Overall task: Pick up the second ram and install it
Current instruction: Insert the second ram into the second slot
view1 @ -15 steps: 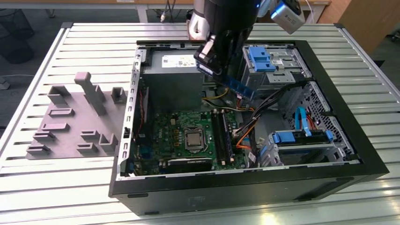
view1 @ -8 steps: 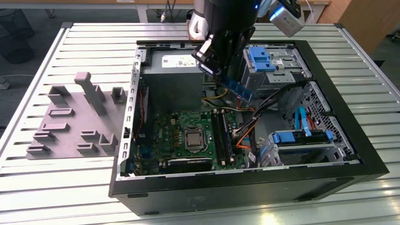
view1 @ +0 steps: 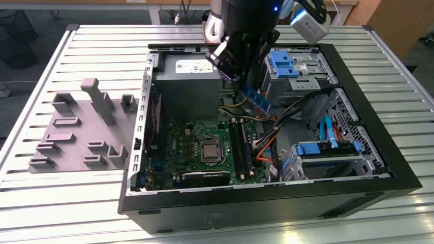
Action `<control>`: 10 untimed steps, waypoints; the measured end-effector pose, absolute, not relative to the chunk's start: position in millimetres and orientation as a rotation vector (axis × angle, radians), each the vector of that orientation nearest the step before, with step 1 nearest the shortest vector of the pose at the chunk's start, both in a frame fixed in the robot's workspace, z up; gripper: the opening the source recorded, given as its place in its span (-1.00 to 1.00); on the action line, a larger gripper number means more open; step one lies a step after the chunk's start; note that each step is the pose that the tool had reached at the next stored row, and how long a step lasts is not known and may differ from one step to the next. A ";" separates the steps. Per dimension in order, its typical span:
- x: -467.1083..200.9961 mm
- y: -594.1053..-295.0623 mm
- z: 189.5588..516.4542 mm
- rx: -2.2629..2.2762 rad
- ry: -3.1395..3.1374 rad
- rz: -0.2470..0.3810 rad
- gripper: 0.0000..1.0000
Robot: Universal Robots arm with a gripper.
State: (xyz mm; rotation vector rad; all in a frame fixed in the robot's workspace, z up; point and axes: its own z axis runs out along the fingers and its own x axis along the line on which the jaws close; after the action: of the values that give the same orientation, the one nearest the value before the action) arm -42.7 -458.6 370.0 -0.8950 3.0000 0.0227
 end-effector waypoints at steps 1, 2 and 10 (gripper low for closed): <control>-42.7 -458.6 369.9 -0.874 3.006 0.022 -0.73; -42.7 -458.6 369.9 -0.854 3.012 0.022 -0.73; -42.7 -458.6 369.4 -0.698 3.052 0.018 -0.73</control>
State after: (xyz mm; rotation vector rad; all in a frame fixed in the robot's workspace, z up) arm -42.7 -458.6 369.4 -0.6982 3.0515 0.0183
